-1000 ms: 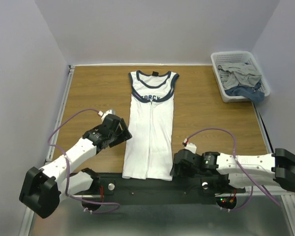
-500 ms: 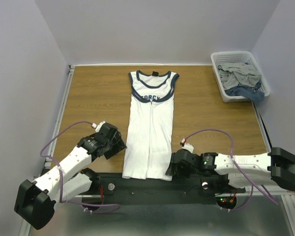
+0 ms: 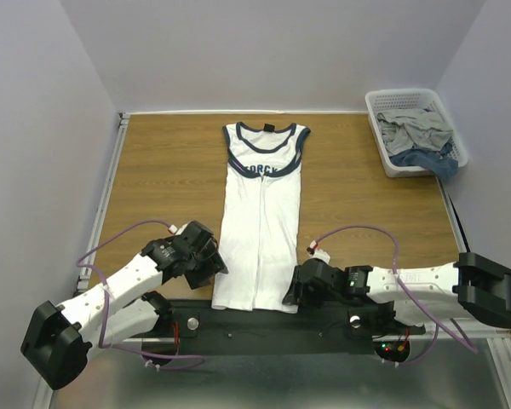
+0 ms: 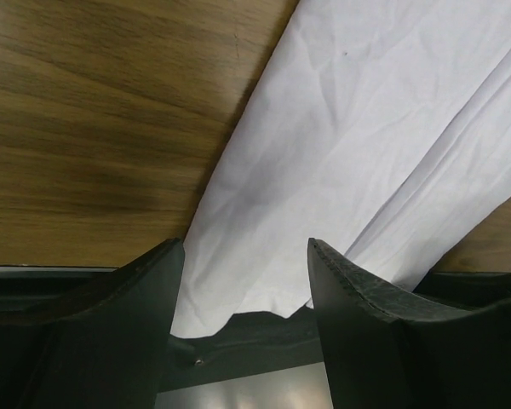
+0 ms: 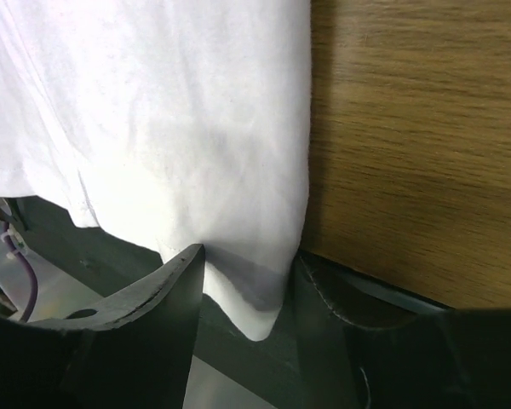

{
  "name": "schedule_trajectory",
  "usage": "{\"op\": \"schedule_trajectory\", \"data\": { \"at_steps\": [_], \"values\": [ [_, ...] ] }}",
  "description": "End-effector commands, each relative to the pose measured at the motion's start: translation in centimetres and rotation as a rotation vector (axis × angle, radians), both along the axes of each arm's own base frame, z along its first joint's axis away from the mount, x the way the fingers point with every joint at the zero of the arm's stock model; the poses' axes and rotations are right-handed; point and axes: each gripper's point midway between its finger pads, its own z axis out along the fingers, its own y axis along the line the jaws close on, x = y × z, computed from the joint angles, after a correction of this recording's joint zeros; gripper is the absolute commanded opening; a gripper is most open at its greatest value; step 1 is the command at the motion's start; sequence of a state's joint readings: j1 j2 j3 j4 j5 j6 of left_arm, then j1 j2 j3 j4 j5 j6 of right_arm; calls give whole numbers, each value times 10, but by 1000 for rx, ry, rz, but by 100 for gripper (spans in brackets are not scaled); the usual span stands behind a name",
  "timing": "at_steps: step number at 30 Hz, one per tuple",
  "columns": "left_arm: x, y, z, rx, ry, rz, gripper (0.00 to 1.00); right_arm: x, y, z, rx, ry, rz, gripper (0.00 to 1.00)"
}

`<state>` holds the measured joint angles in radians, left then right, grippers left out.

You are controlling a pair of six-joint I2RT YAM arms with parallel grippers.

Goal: Fold and stack the tank tops
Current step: Fold the tank top

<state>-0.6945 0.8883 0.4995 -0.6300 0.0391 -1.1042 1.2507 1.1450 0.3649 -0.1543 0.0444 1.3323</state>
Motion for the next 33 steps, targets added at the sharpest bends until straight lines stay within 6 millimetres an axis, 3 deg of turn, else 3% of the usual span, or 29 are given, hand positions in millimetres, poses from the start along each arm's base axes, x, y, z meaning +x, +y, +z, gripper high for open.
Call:
{"op": "schedule_trajectory", "data": {
  "at_steps": [1, 5, 6, 9, 14, 17, 23, 28, 33],
  "values": [
    [-11, 2, -5, 4, 49, 10, 70, -16, -1, -11, -14, 65, 49, 47],
    [-17, 1, -8, -4, 72, -2, 68, -14, -7, -13, -14, 60, 36, 33],
    [-21, 0, -9, -8, 84, -12, 67, -15, -12, -16, -18, 65, 31, 22],
    [-28, -2, -11, -12, 101, -23, 65, -11, -21, -14, -8, 65, 1, 12],
    [-51, -6, -19, -9, 163, -44, 64, 4, -46, -8, -60, 23, -57, 11],
    [-62, -8, -23, -9, 195, -54, 64, 11, -58, -7, -89, 8, -77, 11],
    [-70, -29, -18, -73, 190, -119, 63, 14, -57, -6, -104, 5, -54, 17],
    [-84, -41, -21, -99, 201, -189, 62, 15, -52, 0, -93, -6, -34, 33],
    [-93, -37, -24, -110, 213, -192, 57, 10, -54, 3, -75, 7, -28, 48]
  ]
}}
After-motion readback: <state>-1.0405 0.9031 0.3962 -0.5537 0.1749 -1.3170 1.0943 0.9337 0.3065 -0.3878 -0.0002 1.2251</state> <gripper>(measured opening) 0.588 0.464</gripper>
